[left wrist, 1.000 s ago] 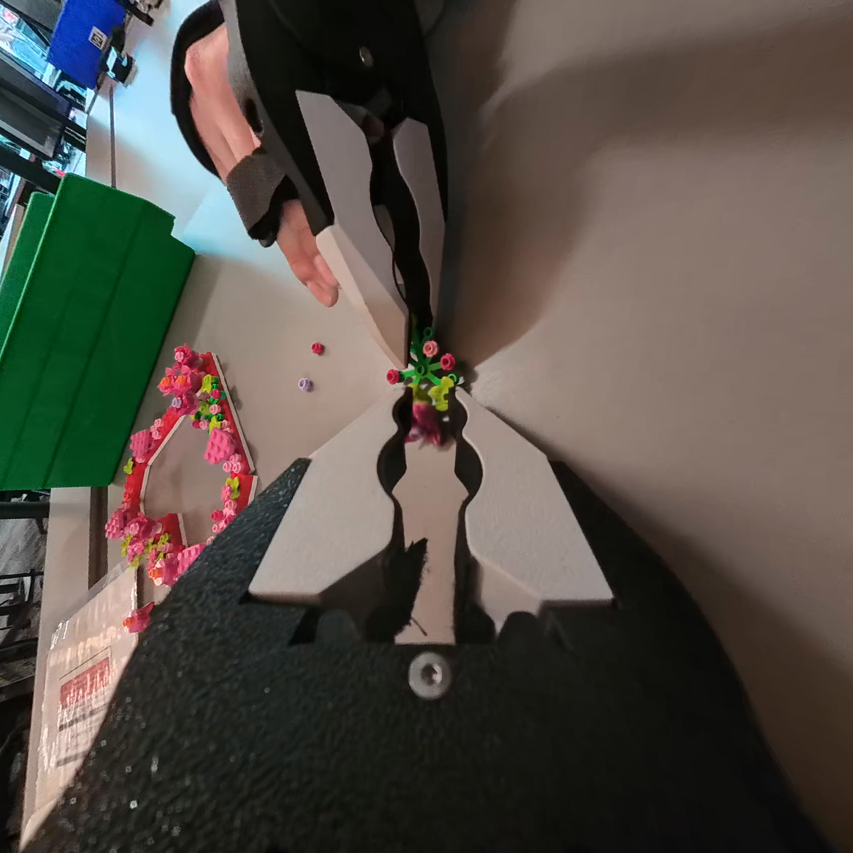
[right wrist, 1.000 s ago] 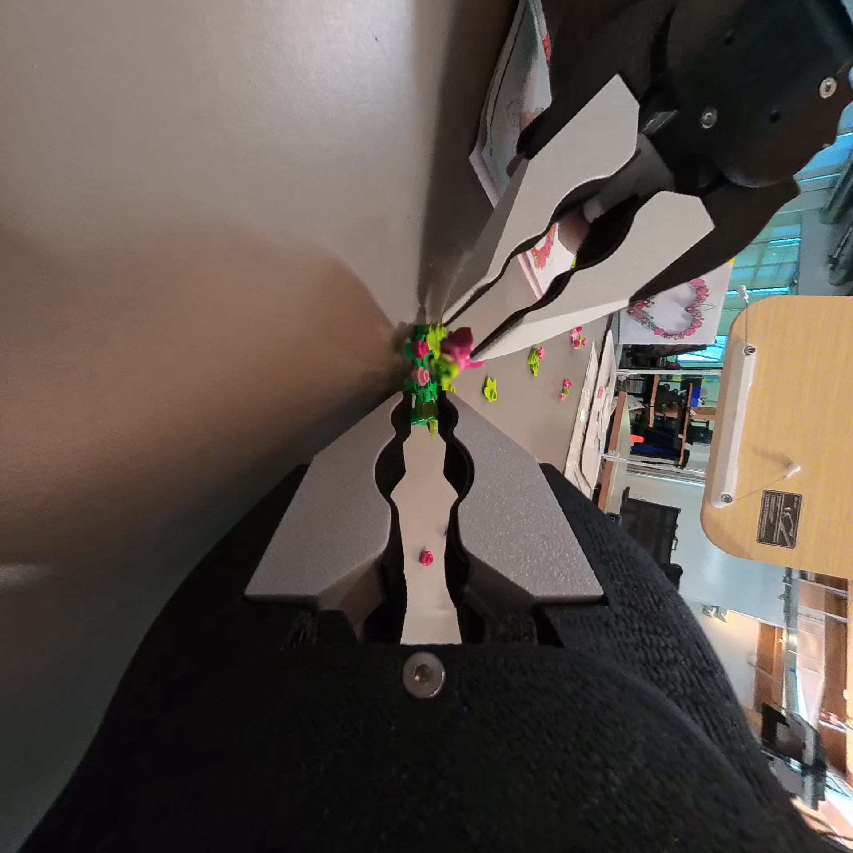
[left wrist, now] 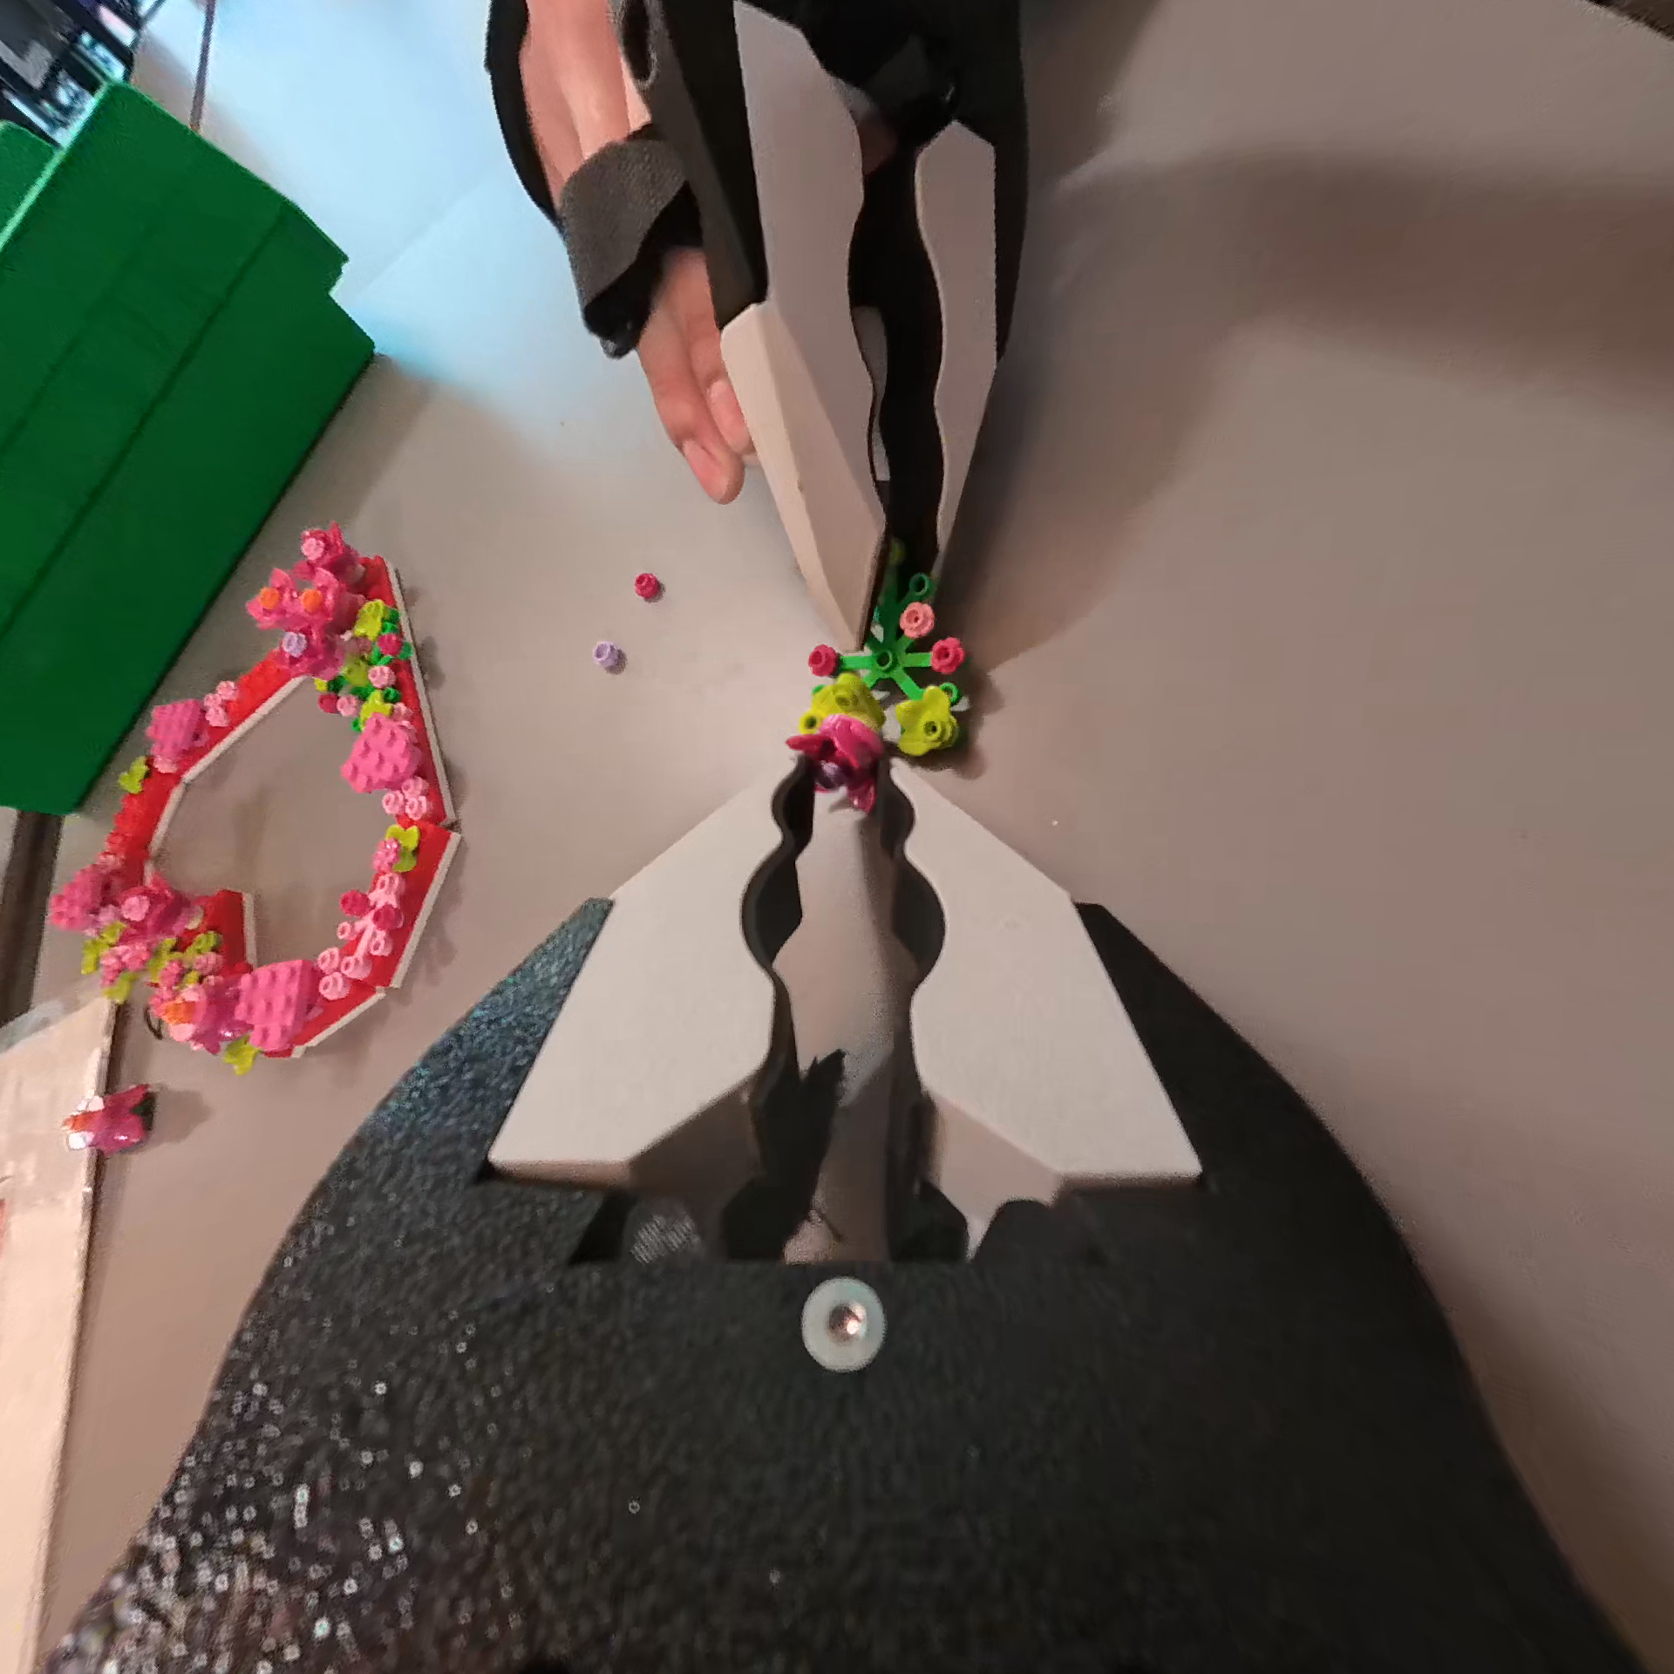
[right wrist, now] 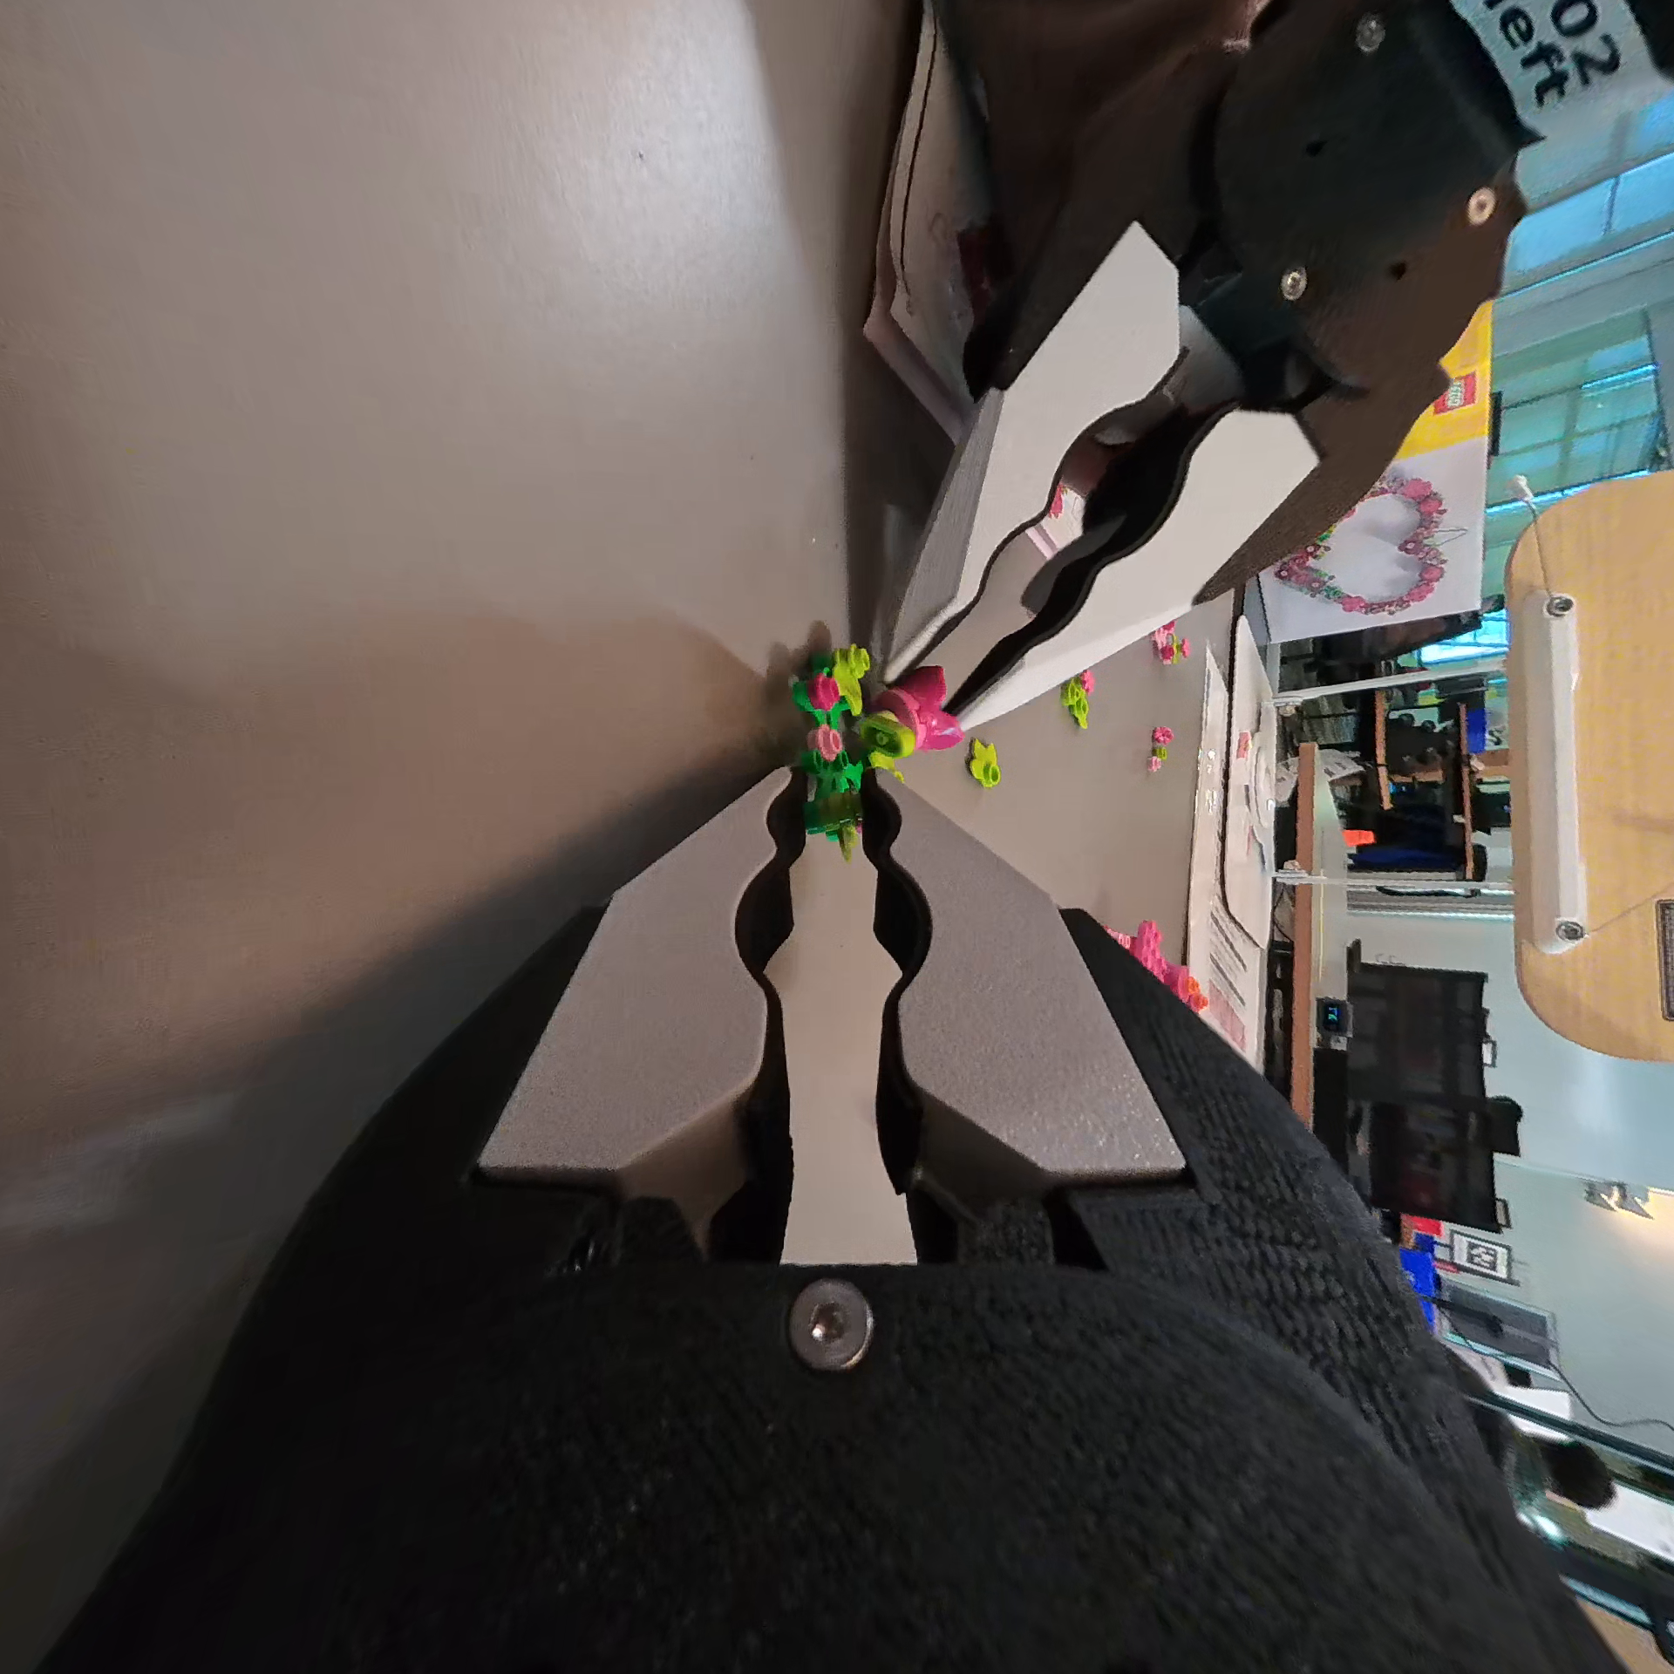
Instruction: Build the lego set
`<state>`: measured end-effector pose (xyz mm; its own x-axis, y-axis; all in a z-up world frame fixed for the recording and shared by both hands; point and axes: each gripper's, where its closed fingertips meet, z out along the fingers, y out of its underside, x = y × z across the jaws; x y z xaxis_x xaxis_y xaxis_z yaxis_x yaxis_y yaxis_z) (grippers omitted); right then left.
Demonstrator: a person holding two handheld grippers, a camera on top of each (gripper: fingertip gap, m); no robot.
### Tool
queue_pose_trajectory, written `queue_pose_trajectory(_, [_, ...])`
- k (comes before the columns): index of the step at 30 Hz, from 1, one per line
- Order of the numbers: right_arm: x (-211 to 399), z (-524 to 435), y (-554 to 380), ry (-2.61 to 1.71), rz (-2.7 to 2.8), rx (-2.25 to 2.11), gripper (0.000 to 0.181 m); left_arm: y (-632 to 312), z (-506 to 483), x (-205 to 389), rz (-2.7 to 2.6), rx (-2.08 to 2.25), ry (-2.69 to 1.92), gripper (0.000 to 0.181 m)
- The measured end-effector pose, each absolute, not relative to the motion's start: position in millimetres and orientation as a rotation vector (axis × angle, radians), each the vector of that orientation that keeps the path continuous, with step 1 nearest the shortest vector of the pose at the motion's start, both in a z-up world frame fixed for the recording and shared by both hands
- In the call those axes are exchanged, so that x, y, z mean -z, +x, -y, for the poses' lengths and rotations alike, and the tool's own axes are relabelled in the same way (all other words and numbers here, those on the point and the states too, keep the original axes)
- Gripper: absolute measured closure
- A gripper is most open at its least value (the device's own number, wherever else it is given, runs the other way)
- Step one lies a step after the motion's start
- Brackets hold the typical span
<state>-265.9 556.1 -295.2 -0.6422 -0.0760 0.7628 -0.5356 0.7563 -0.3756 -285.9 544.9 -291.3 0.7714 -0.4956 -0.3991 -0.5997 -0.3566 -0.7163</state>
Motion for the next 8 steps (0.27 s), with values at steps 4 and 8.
queue_pose_trajectory(4, [294.9, -556.6, -266.6, 0.453, 2.175, -0.771, 0.171, -285.0, -547.9, 289.6, -0.851, -0.179, -2.033, 0.17])
queue_pose_trajectory(8, [294.6, -557.8, -268.2, 0.449, 2.172, -0.764, 0.171, -285.8, -550.9, 291.9, -0.937, -0.186, -2.102, 0.17])
